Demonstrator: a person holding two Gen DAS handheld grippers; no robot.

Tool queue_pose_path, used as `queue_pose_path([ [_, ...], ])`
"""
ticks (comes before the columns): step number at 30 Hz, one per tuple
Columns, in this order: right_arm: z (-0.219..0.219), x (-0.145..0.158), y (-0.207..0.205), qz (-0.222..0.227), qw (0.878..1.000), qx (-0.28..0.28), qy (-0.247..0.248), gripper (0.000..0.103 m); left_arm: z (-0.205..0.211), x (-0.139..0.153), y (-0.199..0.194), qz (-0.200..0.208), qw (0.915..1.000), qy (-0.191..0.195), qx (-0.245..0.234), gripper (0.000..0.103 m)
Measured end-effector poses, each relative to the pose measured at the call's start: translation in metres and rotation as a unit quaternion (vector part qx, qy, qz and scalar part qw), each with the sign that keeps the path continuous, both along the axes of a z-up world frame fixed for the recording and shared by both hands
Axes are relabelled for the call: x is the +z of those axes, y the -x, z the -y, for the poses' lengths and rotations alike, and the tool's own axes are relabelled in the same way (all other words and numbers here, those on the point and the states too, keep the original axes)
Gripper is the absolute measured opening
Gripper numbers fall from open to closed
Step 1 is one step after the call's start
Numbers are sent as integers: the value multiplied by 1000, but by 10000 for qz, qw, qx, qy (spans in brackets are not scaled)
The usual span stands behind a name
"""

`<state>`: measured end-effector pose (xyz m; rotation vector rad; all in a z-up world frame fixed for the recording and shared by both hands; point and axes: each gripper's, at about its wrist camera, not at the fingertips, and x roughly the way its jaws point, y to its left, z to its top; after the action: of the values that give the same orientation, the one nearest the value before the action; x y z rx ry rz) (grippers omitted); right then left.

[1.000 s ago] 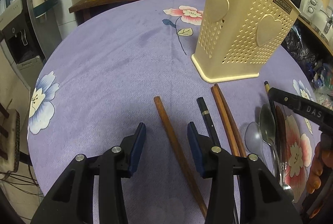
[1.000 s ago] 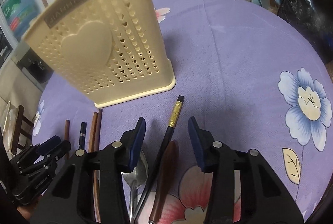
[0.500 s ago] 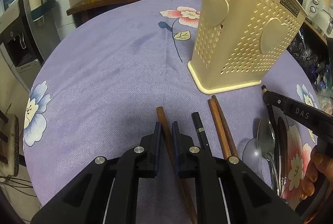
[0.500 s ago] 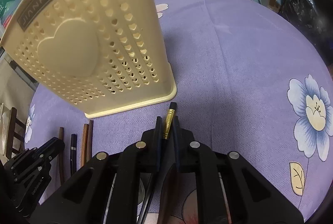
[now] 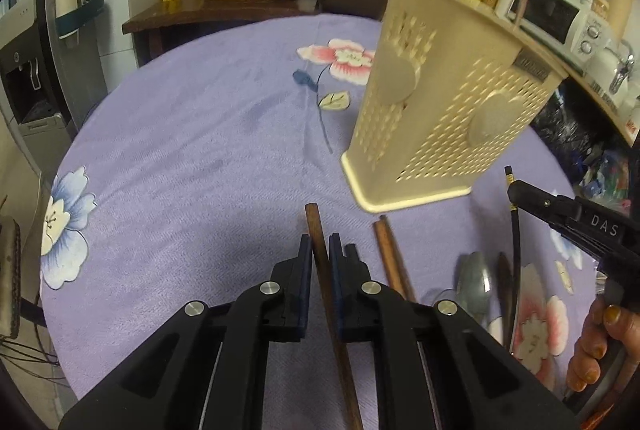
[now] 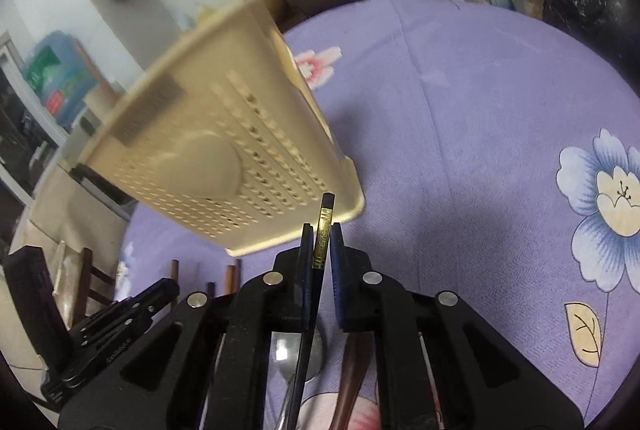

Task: Organize utensils
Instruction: 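Lift both chopsticks and lower them into the beige utensil holder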

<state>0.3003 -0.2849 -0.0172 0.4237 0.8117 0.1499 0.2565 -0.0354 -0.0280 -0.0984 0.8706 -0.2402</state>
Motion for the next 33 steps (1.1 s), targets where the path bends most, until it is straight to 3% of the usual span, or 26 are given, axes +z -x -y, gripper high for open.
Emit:
queue_pose_path([
  [8, 0, 68, 54, 1040, 9936, 288, 335, 9, -6, 60, 36, 739, 9959, 442, -273, 9],
  [14, -2, 113, 100, 1580, 9851, 455, 508, 9, -13, 99, 62, 1277, 9894, 584, -369, 8],
  [19, 0, 137, 111, 1793, 9806, 487, 618, 8, -19, 114, 67, 1512, 9867, 514, -300, 8],
  [33, -1, 145, 106, 1785, 9794, 632, 698, 8, -32, 130, 68, 1669, 9841, 546, -273, 8],
])
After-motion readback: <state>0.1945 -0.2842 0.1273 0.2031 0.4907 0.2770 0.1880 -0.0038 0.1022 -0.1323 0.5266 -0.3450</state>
